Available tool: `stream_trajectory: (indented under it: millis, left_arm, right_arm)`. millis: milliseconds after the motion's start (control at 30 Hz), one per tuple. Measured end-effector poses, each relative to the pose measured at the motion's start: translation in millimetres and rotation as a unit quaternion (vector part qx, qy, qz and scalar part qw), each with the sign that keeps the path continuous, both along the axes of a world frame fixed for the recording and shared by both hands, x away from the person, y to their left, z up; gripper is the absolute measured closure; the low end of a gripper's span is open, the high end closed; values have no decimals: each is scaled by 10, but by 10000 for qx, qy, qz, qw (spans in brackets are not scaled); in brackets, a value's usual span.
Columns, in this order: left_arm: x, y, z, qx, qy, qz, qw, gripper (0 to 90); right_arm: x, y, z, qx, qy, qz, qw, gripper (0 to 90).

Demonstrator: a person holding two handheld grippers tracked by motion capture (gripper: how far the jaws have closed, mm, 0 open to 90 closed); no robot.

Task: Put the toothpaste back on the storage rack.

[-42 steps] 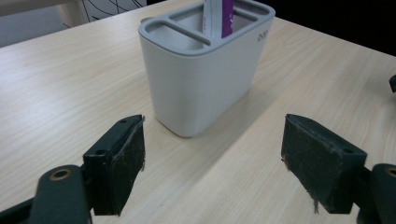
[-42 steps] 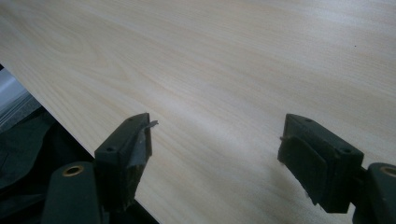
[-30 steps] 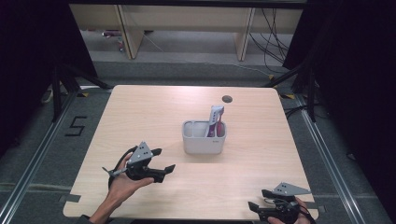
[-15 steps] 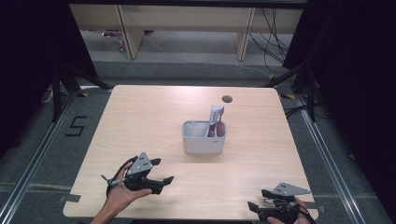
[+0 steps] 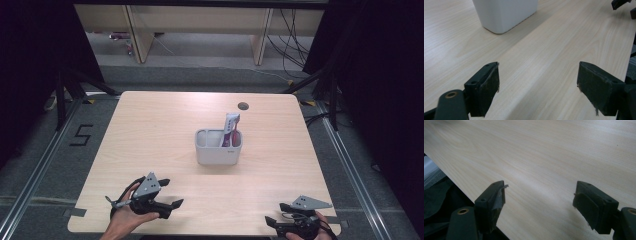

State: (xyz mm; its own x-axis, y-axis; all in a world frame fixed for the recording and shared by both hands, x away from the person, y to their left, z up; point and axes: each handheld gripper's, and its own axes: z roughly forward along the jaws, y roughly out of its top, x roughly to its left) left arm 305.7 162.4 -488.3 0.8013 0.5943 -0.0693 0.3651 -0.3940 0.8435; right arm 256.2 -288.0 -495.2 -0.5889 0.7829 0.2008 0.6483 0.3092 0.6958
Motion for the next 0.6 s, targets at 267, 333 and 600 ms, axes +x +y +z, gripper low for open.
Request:
stream_trajectory:
  millis: [267,333,600]
  left_arm:
    - [-128,-21,-62,6,59,-72,10000,171]
    - [-158,-17,-72,95,81,-131,9998,170]
    - [-281,-6,-117,363,71,-188,9991,170]
  right_arm:
    - [6,7,-4,-13,-26,45,10000,254]
    - [5,7,-4,-5,-19,48,10000,254]
    - [5,10,-2,-6,-32,45,10000,254]
